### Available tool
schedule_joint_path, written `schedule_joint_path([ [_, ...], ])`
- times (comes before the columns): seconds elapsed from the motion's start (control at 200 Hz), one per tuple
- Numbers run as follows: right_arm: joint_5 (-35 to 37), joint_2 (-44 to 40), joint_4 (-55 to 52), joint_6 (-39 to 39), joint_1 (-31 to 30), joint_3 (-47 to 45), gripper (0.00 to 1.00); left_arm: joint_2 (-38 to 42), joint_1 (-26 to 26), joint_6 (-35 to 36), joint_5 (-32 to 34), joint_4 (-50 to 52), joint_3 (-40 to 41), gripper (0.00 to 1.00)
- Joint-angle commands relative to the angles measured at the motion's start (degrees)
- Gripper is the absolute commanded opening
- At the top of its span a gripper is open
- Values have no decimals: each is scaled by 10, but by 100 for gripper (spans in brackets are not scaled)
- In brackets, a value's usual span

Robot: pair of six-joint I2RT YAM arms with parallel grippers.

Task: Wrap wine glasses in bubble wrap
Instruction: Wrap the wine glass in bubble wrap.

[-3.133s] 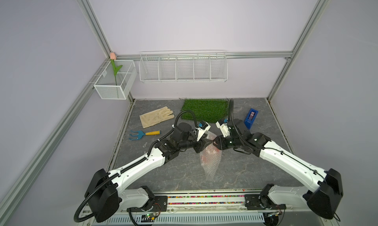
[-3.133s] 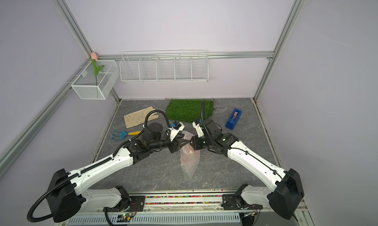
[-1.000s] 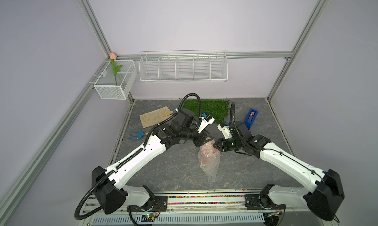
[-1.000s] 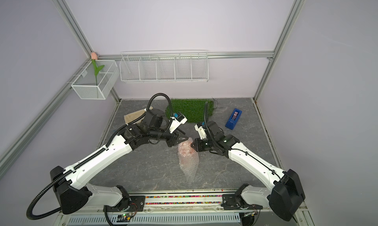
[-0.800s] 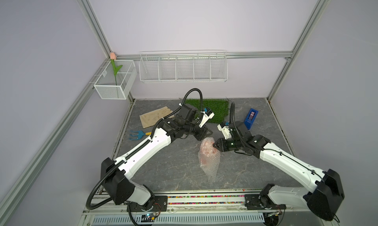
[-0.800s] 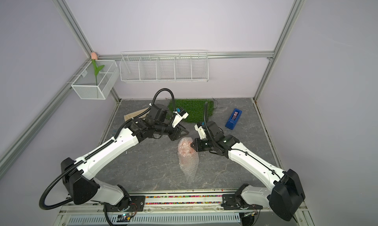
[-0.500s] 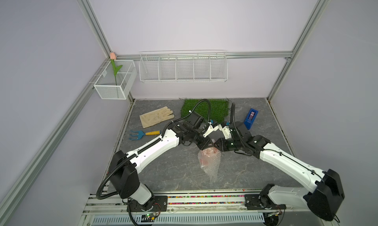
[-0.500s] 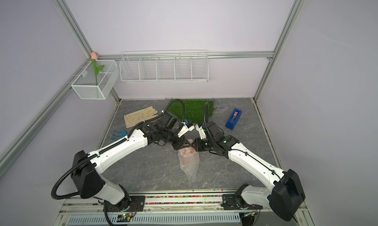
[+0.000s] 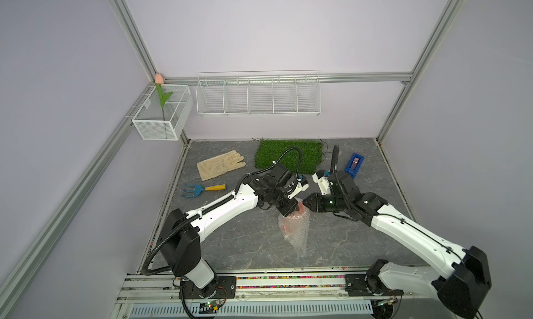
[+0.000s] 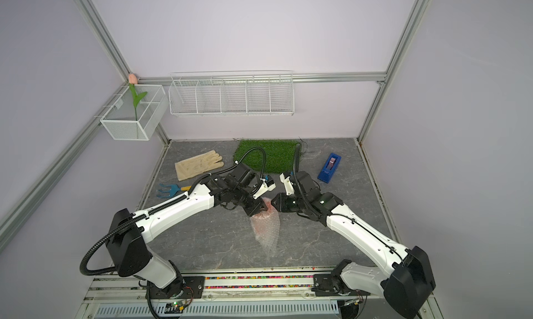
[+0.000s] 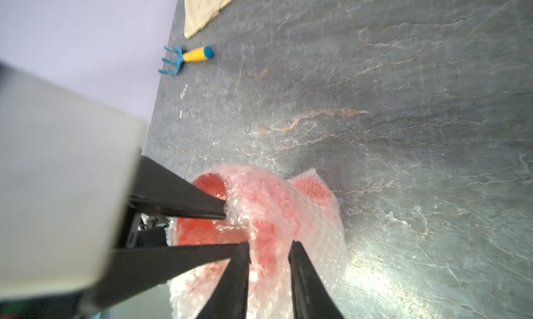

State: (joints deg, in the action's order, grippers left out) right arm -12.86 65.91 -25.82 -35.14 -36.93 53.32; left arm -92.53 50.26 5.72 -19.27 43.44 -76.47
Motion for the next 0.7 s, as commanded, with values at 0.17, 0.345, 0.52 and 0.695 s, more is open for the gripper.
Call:
schedule_joint_path([
  [0.17, 20, -88, -60, 2, 27, -15, 34, -49, 16, 10, 57, 86, -2, 20],
  [0.345, -20, -99, -5, -18, 22, -55, 33, -21, 17, -4, 56, 97, -42, 23],
  [0.52, -30, -79, 37, -24, 5, -57, 33, -13, 16, -8, 67, 134, -109, 29],
  [0.695, -27, -51, 44, -21, -9, -51, 33, -16, 16, -15, 86, 165, -169, 30],
])
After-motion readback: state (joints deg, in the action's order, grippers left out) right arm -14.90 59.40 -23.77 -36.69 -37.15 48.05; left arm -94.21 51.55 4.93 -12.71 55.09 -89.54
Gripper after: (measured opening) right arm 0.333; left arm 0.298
